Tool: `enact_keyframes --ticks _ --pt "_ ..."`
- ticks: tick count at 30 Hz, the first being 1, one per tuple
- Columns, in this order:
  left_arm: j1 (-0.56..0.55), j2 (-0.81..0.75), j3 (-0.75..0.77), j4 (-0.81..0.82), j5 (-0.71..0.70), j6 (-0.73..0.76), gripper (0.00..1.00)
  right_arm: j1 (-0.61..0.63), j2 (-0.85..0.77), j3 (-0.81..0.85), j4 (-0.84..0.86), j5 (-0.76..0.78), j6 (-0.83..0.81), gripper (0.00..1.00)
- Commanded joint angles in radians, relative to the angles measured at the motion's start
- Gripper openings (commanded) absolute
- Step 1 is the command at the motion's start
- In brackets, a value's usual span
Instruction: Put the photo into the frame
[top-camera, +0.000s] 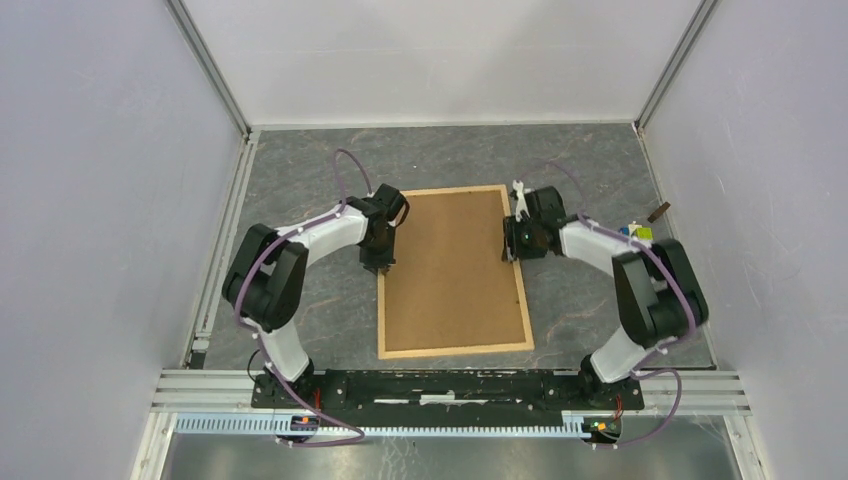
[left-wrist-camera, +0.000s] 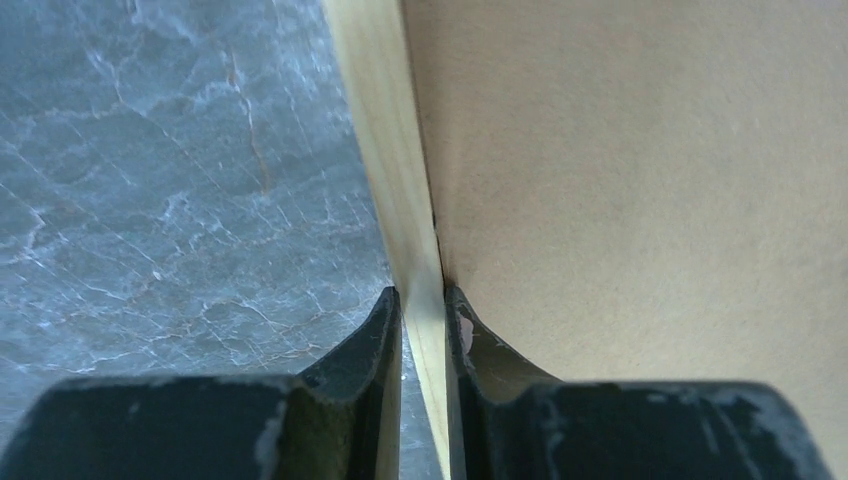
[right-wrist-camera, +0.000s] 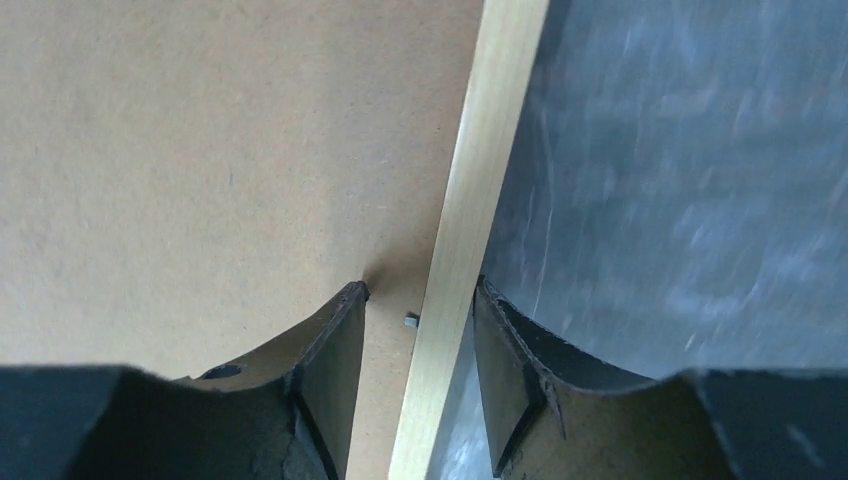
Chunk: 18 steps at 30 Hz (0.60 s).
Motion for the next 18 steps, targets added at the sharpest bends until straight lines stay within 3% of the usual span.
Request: enact_keyframes --ticks 1,7,8,10,11,12,15,18 --pt "0.052 0.177 0.114 0.12 0.007 0.095 0.02 0.095 -0.186 -0.232 0.121 -0.199 0.181 0.48" --pt "0.128 0.312 0.464 -0.016 -0.071 0.166 0.05 0.233 -0.36 -0.446 0.366 -0.27 0.377 0.52" --pt "0.127 0.314 0.528 -0.061 -0.099 0.176 0.1 0.229 -0.377 -0.446 0.337 -0.235 0.358 0.54" --pt "0.127 0.274 0.57 -0.105 -0.132 0.186 0.41 0.197 -0.396 -0.384 0.191 -0.109 0.244 0.59" --pt "0.126 0.229 0.556 -0.116 -0.137 0.179 0.56 0.177 -0.405 -0.347 0.13 -0.048 0.191 0.6" --pt "0.126 0.174 0.514 -0.121 -0.13 0.169 0.65 0.154 -0.411 -0.302 0.092 0.011 0.13 0.63" --pt "0.118 -0.019 0.306 -0.102 -0.09 0.122 0.8 0.073 -0.413 -0.197 0.041 0.111 0.027 0.69" --pt "0.102 -0.253 0.07 -0.081 -0.042 0.041 0.85 -0.006 -0.35 -0.097 0.037 0.115 -0.009 0.71"
